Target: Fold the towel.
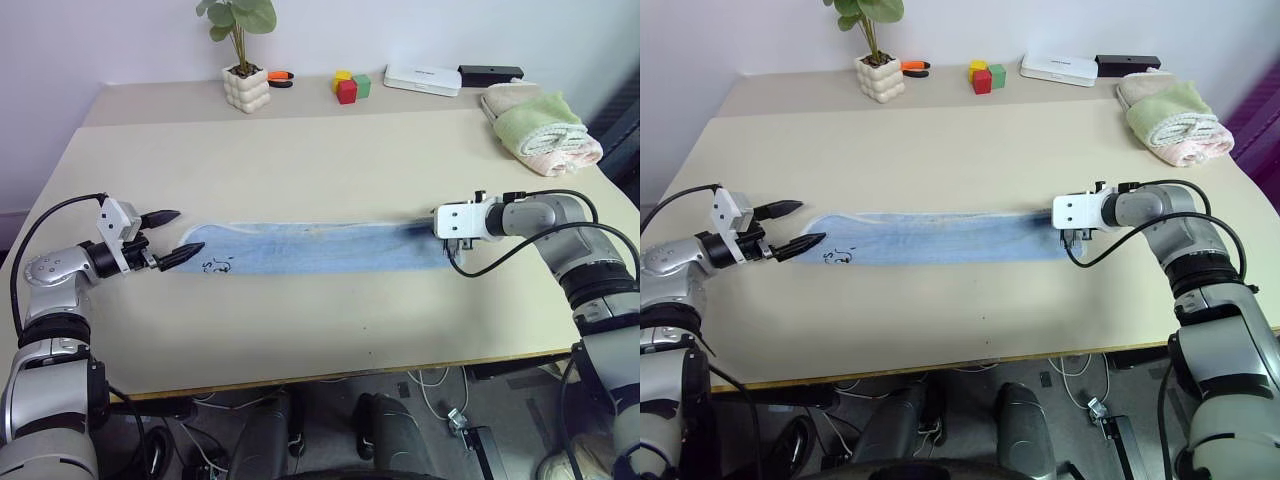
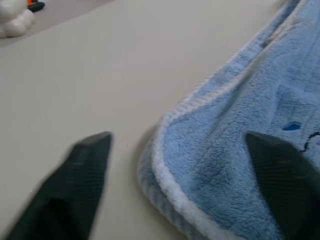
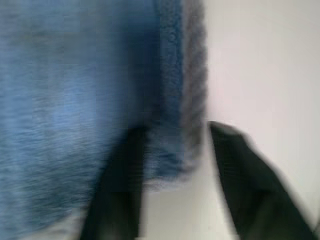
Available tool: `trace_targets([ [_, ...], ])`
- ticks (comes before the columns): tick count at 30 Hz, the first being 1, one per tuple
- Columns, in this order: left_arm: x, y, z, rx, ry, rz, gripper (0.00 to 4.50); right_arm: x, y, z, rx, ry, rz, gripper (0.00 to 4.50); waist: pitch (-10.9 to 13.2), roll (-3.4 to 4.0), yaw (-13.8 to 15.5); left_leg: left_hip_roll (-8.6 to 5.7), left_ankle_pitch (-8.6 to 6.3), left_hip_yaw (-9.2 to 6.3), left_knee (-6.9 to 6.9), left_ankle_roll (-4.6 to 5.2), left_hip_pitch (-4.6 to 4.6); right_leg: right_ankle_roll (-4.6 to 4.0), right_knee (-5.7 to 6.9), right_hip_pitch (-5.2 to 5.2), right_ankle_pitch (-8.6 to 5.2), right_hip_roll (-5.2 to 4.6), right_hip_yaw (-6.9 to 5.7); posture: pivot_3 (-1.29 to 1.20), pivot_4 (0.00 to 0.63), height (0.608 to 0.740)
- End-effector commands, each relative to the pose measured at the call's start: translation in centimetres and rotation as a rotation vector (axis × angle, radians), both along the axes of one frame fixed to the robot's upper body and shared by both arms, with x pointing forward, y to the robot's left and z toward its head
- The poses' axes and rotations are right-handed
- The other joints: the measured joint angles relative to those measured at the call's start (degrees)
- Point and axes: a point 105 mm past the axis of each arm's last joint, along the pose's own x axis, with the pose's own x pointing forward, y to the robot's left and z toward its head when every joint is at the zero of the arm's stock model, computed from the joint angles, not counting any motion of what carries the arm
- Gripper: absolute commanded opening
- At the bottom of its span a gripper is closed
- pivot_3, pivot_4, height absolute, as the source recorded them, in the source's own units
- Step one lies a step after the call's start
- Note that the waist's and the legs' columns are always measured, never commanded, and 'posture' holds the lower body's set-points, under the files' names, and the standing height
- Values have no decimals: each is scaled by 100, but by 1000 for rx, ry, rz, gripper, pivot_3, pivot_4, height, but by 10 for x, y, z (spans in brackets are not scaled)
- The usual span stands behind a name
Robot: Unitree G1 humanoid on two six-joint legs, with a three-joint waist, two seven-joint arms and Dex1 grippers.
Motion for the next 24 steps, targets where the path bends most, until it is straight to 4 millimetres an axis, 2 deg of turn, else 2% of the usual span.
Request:
trace_targets([
  [1,3,3,15,1,-58,9,4500,5,3,18,57,-62,-8,3969,0,0,2,0,0,0,0,0,0,0,0,0,0,0,0,0,150,740],
  [2,3,3,16,-1,-60,8,4500,6,3,18,67,-63,-14,4470,0,0,4,0,0,-1,0,0,0,0,0,0,0,0,0,0,150,740],
  [7,5,6,22,5,-110,41,4500,3,-2,16,54,-43,-33,4470,0,0,1,0,0,-1,0,0,0,0,0,0,0,0,0,0,150,740],
  [9,6,8,26,-8,-129,56,4500,5,-3,21,66,-70,-46,4470,0,0,5,0,0,-1,0,0,0,0,1,1,0,0,0,0,150,740],
  [11,9,12,32,-26,-156,93,4500,5,-1,25,167,-40,-76,4470,0,0,8,0,0,0,1,0,0,1,1,1,0,-1,0,0,150,740],
  [14,11,15,35,-40,-168,124,4500,2,3,29,203,-37,-58,4470,0,0,-2,0,0,-1,1,0,0,6,1,1,4,-1,0,0,150,740],
  [16,13,21,41,-76,-187,166,4500,-1,14,35,339,-27,-61,4470,-1,-1,2,0,0,-1,1,1,0,13,3,1,8,-1,-1,0,150,740],
  [17,13,25,45,-100,-199,186,4500,0,19,41,464,-25,-90,4470,-1,-1,2,1,0,-3,1,1,0,13,3,2,8,0,-2,0,150,740],
  [21,15,30,53,-138,-236,238,4500,3,7,30,433,-79,-187,4470,-1,-1,28,1,0,-5,4,1,0,15,9,3,9,-1,-4,0,150,740],
  [24,18,32,57,-168,-245,259,4500,2,17,31,540,-65,-193,4470,-1,-1,38,-4,0,-5,5,1,0,15,8,4,9,-7,-5,0,150,740],
])
